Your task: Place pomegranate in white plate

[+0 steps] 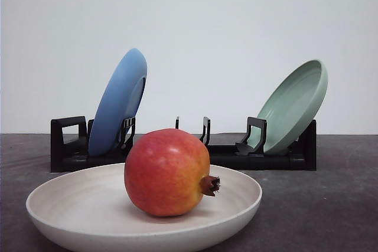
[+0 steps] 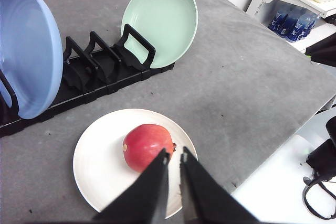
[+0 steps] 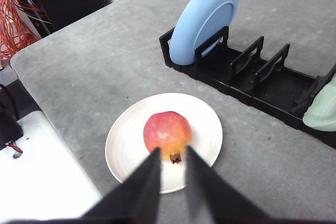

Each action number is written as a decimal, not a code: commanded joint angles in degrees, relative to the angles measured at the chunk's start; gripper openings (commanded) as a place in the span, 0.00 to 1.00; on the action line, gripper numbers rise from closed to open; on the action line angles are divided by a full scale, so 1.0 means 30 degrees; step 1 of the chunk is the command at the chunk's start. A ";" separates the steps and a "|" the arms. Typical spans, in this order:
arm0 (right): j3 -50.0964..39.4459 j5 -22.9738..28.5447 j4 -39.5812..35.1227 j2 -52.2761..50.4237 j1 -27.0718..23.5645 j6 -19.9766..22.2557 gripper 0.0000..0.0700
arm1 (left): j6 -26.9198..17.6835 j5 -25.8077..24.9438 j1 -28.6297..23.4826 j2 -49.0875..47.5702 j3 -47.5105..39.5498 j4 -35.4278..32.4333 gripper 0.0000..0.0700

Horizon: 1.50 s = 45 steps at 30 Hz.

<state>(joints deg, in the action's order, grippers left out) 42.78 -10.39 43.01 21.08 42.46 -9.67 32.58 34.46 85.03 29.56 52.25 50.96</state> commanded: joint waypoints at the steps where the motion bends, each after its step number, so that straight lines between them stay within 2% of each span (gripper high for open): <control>1: 0.0151 0.0024 -0.0235 0.0036 0.0144 -0.0133 0.01 | -0.0113 0.0097 0.0291 0.0117 0.0204 -0.0133 0.00; 19: 0.0153 -0.0007 -0.0235 0.0036 0.0146 -0.0131 0.01 | -0.0118 0.0102 0.0275 0.0067 0.0204 -0.0105 0.00; 22: 0.0153 -0.0013 -0.0235 0.0036 0.0146 -0.0131 0.01 | -0.0138 0.0026 -0.0609 -0.0058 0.0163 -0.0127 0.00; 25: 0.0153 -0.0015 -0.0235 0.0036 0.0146 -0.0131 0.01 | -0.1085 0.0015 -0.2655 -0.0074 -0.0372 -0.0398 0.00; 28: 0.0153 -0.0007 -0.0235 0.0036 0.0146 -0.0131 0.01 | -0.2196 0.0049 -0.5730 -0.0840 -0.1508 -0.1136 0.00; 34: 0.0153 -0.0009 -0.0235 0.0036 0.0146 -0.0131 0.01 | -0.6772 0.0019 -1.2984 -0.3527 -0.6118 -0.5754 0.00; 37: 0.0153 -0.0015 -0.0235 0.0036 0.0138 -0.0131 0.01 | -0.8429 -0.0259 -1.6337 -0.4922 -0.8752 -0.8194 0.00; 40: 0.0153 -0.0015 -0.0235 0.0036 0.0146 -0.0131 0.01 | -0.9915 -0.2191 -1.9393 -0.6329 -1.1138 -1.0072 0.00; 45: 0.0153 -0.0015 -0.0235 0.0036 0.0146 -0.0131 0.01 | -1.1835 -0.7168 -2.3334 -0.8415 -1.4068 -1.1185 0.00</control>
<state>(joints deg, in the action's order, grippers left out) 42.78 -10.44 43.00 21.08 42.46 -9.67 0.71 15.66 16.13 4.67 10.71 18.22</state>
